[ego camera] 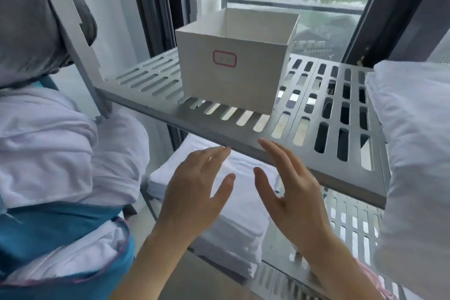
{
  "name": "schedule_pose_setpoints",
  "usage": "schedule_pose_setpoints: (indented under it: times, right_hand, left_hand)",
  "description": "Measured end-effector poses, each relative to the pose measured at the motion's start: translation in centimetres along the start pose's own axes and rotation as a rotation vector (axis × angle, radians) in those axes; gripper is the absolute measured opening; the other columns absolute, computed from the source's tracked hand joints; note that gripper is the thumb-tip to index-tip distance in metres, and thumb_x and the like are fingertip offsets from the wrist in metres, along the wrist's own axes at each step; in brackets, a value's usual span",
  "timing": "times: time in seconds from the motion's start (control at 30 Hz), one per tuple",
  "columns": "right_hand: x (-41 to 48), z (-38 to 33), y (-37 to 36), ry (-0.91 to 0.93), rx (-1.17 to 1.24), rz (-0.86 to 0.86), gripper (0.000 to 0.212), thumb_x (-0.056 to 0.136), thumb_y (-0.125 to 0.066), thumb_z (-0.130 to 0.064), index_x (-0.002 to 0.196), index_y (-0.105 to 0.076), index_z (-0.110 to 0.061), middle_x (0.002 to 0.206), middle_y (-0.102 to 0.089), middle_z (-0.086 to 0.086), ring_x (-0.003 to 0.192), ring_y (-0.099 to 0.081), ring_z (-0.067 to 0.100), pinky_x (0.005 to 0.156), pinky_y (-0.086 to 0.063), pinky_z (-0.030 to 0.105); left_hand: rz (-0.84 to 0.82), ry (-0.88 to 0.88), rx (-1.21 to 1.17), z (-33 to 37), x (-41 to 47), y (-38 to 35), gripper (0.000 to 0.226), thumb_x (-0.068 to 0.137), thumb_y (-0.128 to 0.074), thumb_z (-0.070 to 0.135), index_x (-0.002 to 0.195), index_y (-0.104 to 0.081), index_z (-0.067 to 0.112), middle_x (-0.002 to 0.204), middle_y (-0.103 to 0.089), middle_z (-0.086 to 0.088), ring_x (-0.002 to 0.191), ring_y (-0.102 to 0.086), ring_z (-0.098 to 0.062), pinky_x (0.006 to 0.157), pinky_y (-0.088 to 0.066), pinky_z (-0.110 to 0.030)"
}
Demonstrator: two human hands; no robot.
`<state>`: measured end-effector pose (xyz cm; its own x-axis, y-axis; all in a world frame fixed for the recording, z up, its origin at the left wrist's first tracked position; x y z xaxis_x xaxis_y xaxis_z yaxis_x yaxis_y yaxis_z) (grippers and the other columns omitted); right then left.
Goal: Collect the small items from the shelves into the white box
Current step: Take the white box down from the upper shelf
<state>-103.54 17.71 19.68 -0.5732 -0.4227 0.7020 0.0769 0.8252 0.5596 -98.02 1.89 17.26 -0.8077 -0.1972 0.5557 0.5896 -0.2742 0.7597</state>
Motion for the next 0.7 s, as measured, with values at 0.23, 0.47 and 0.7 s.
schedule_pose_setpoints:
  times: [0.23, 0.47, 0.7]
  right_hand:
    - [9.7, 0.6, 2.2, -0.056, 0.104, 0.248, 0.056, 0.092, -0.065, -0.023, 0.143, -0.043, -0.017, 0.141, -0.049, 0.0, 0.126, -0.05, 0.012, 0.101, -0.048, 0.035]
    - [15.4, 3.4, 0.3, -0.216, -0.025, 0.143, 0.098, 0.083, -0.074, -0.035, 0.156, -0.01, -0.021, 0.158, -0.026, 0.005, 0.141, -0.031, 0.019, 0.107, -0.031, 0.029]
    - [15.8, 5.2, -2.4, -0.407, 0.192, 0.165, 0.069, 0.073, -0.081, -0.019, 0.126, -0.038, -0.029, 0.104, -0.06, -0.011, 0.091, -0.059, -0.001, 0.065, -0.045, 0.011]
  left_hand:
    - [0.29, -0.145, -0.113, -1.4, 9.4, 5.1, 0.047, 0.092, -0.055, 0.034, 0.135, -0.049, 0.018, 0.133, -0.057, 0.0, 0.119, -0.049, -0.015, 0.094, -0.049, -0.036]
    - [0.29, 0.061, -0.326, -6.9, 17.1, 4.1, 0.103, 0.074, -0.062, 0.07, 0.153, -0.009, 0.03, 0.156, -0.022, -0.006, 0.139, -0.034, -0.026, 0.101, -0.048, -0.05]
    - [0.132, 0.262, -0.711, -9.6, 19.7, 1.7, 0.102, 0.067, -0.082, 0.05, 0.144, -0.021, 0.023, 0.127, -0.052, 0.006, 0.111, -0.054, -0.015, 0.087, -0.052, -0.033]
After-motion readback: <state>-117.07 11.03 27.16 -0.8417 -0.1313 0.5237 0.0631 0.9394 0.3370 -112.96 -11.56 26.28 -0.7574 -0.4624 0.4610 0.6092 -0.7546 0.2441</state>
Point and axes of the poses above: each hand's wrist, its own x-axis towards the middle knuckle, its own y-axis out of the back of the hand, z = x × y, the point moved 6 cm from there along x, towards the middle knuckle
